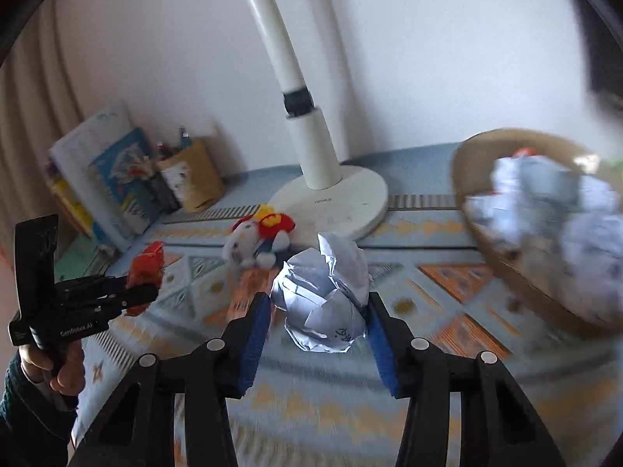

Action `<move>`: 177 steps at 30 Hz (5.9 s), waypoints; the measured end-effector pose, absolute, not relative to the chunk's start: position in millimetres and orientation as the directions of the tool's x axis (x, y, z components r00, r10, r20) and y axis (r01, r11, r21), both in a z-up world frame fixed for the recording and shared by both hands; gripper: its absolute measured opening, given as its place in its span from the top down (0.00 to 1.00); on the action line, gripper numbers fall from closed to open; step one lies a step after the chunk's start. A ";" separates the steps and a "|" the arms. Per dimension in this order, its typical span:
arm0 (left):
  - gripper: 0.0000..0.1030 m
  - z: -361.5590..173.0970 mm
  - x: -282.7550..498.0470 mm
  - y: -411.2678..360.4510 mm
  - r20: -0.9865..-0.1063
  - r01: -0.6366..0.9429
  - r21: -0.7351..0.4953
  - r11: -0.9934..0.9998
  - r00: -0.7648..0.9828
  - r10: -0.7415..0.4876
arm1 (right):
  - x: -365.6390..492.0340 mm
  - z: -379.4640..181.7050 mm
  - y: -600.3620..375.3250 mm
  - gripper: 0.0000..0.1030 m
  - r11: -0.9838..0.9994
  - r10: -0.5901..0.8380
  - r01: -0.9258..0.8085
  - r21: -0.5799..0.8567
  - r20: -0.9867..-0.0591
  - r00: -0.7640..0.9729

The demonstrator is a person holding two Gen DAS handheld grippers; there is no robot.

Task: Organize objects
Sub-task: 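Grasp the white paper ball with the right tool while the left tool grasps the red snack bag, then carry the paper ball and snack bag over the amber bowl and open both tools, then move both open tools back toward the pink box and plush toy, then grasp the pink printed box with the right tool while the left tool grasps the Hello Kitty plush, then carry the pink box and plush over the amber bowl and open both tools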

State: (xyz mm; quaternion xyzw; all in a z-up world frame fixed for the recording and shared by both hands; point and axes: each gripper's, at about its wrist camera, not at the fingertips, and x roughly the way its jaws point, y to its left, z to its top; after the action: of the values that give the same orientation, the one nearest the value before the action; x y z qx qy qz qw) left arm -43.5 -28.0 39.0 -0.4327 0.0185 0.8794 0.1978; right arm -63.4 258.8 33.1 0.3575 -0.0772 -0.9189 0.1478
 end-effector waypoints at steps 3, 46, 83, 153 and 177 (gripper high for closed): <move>0.72 26.5 -7.1 -20.2 -0.805 -0.267 -0.159 -0.951 -0.522 0.281 | -18.4 35.3 278.7 0.53 -0.975 -0.220 0.144 0.169 -0.654 -0.724; 0.70 4.2 34.7 48.1 -0.786 -0.266 0.002 -0.964 -0.596 0.163 | 36.4 -17.7 321.1 0.49 -0.968 -0.239 0.105 0.226 -0.722 -0.649; 0.14 98.3 -74.8 290.8 -0.555 -0.535 -0.066 -0.842 -0.682 0.477 | -113.6 93.8 499.9 0.33 -0.930 -0.067 -0.163 0.328 -0.589 -0.805; 0.01 40.4 -140.4 -3.0 -0.716 -0.166 -0.350 -0.922 -0.587 0.378 | -83.1 2.8 166.1 0.17 -0.956 -0.274 0.249 0.153 -0.768 -0.578; 0.61 30.4 -109.5 13.6 -0.700 -0.388 -0.343 -0.855 -0.502 0.508 | -88.4 -9.8 223.4 0.61 -0.981 -0.182 0.051 0.189 -0.781 -0.598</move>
State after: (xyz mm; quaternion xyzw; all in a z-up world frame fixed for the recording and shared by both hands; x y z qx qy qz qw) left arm -109.5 13.6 30.4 -0.4265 -0.0705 0.8636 0.2595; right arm -88.4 223.4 -9.8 0.4436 -0.0737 -0.8908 0.0655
